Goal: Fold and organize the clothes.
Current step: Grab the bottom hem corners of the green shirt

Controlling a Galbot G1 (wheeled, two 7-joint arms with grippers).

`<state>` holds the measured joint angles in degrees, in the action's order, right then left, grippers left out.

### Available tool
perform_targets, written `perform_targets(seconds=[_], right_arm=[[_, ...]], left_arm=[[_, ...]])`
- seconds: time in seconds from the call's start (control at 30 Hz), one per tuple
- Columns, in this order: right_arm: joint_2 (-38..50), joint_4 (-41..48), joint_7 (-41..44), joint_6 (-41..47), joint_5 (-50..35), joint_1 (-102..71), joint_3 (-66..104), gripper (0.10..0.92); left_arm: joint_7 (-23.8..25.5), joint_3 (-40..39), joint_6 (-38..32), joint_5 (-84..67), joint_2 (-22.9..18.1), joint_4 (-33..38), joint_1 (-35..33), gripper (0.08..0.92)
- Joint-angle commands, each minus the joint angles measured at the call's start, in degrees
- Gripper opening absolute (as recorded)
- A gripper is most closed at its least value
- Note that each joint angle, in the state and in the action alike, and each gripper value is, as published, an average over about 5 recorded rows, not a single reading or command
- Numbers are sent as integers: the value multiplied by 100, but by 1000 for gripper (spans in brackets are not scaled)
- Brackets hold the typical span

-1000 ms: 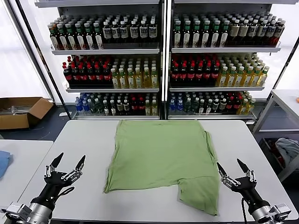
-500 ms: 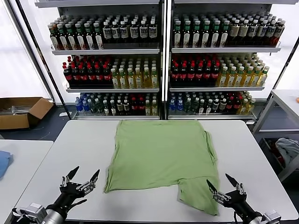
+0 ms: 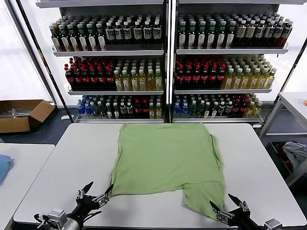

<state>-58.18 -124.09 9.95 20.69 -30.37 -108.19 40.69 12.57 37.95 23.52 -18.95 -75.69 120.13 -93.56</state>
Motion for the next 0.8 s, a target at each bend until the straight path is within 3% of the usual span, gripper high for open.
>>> perform_targets(seconds=[0.03, 0.27, 0.37, 0.8], right_arm=[[41, -35, -124, 233, -12, -92, -140, 798], [25, 83, -98, 167, 108, -52, -283, 615], [-4, 108, -106, 145, 110, 19, -340, 528], [34, 162, -77, -17, -11, 89, -316, 158]], left_arm=[[-83, -167, 77, 96, -30, -228, 179, 823], [-62, -283, 67, 189, -91, -460, 275, 820], [-19, -315, 50, 267, -131, -523, 300, 777], [19, -523, 55, 693, -292, -685, 289, 406]])
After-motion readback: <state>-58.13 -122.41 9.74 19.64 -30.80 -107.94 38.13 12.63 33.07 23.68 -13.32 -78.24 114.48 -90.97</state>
